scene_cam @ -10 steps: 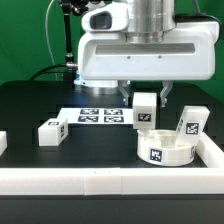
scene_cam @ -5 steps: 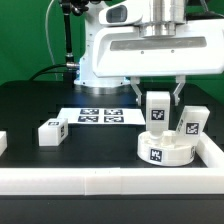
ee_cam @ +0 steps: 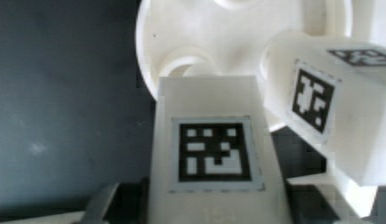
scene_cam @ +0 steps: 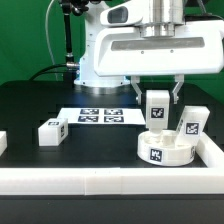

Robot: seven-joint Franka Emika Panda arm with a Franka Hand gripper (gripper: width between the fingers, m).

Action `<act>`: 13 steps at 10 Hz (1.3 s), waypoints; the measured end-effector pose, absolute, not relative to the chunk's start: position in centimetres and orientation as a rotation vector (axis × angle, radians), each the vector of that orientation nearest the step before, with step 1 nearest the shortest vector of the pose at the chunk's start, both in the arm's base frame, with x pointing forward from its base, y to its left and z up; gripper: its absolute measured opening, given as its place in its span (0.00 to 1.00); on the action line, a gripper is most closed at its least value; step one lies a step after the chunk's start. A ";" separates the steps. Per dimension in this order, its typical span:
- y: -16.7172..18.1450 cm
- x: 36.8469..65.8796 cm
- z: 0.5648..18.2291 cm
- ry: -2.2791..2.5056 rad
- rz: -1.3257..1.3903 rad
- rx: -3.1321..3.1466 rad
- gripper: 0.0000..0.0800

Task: Assemble stool

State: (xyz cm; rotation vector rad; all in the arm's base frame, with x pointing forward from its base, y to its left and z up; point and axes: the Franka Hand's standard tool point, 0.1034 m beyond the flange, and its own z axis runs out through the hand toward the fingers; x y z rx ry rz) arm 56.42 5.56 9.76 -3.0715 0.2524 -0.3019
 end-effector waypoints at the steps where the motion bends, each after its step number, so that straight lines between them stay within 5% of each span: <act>1: 5.7 56.3 9.7 0.250 -0.298 -3.072 0.42; 13: 5.3 58.1 9.5 0.200 -0.326 -3.080 0.42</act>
Offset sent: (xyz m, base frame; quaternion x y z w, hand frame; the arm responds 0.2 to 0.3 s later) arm 0.0045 -0.0063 -0.0018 0.0038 0.0040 -0.0081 1.0000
